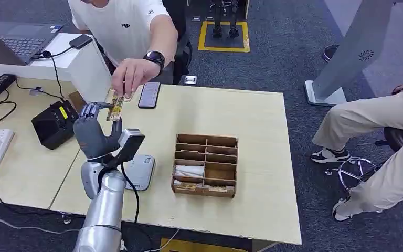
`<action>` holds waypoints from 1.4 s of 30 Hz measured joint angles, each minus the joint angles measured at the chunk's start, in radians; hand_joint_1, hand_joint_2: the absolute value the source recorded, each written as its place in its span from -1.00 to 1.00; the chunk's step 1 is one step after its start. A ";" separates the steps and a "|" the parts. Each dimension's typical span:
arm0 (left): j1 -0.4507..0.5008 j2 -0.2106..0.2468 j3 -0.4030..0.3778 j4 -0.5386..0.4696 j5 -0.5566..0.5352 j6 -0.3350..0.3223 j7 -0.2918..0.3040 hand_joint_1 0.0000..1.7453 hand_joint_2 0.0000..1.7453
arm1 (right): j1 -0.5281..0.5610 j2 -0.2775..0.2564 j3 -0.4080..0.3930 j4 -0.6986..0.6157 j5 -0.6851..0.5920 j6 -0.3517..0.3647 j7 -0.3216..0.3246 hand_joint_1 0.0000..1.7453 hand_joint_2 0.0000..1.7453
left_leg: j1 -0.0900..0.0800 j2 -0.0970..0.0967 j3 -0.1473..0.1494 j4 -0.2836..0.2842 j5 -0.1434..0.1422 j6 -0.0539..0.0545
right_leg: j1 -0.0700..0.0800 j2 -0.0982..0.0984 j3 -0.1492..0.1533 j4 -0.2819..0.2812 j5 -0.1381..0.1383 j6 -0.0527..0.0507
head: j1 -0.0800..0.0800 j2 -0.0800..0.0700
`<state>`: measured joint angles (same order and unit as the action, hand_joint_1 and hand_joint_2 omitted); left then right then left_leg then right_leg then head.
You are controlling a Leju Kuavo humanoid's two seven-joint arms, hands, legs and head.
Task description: Pass the card to the sensor for recognition and then transmit it.
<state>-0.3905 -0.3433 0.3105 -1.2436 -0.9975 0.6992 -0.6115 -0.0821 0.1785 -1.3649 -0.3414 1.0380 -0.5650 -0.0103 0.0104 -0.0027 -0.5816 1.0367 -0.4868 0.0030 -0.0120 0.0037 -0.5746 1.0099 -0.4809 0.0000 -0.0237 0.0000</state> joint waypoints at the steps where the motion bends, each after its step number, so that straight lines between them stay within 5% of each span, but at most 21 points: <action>1: 0.000 0.000 0.000 0.000 0.004 0.001 -0.001 0.82 1.00 | 0.000 0.000 0.000 0.000 0.000 0.000 -0.001 -1.00 1.00 | 0.000 0.000 0.000 0.000 0.000 0.000 | 0.000 0.000 0.000 0.000 0.000 0.000 | 0.000 0.000; 5: 0.000 -0.001 0.000 0.000 0.014 0.002 -0.005 1.00 1.00 | -0.002 -0.002 0.001 0.003 0.000 -0.001 -0.002 -1.00 1.00 | 0.000 -0.001 0.000 0.000 0.000 0.000 | 0.000 0.000 0.000 0.000 0.000 0.000 | 0.000 0.000; 21: 0.007 -0.002 0.000 -0.003 0.109 0.002 -0.038 1.00 1.00 | -0.001 -0.005 0.002 0.005 -0.006 -0.007 0.005 -1.00 1.00 | 0.000 0.000 0.000 0.000 0.000 0.000 | 0.000 0.000 0.000 0.000 0.000 0.000 | 0.000 0.000; 42: 0.125 0.024 0.112 -0.113 -0.163 0.002 0.055 1.00 1.00 | 0.018 0.009 0.001 -0.012 -0.039 -0.004 0.026 -1.00 1.00 | 0.000 -0.001 -0.001 0.000 0.000 0.000 | 0.000 -0.001 0.000 0.000 0.000 0.000 | 0.000 0.000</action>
<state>-0.2652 -0.3197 0.4227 -1.3561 -1.1601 0.7015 -0.5566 -0.0646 0.1873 -1.3638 -0.3533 0.9995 -0.5688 0.0160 0.0107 -0.0037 -0.5831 1.0363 -0.4869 0.0030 -0.0119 0.0028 -0.5745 1.0102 -0.4814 -0.0003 -0.0233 0.0000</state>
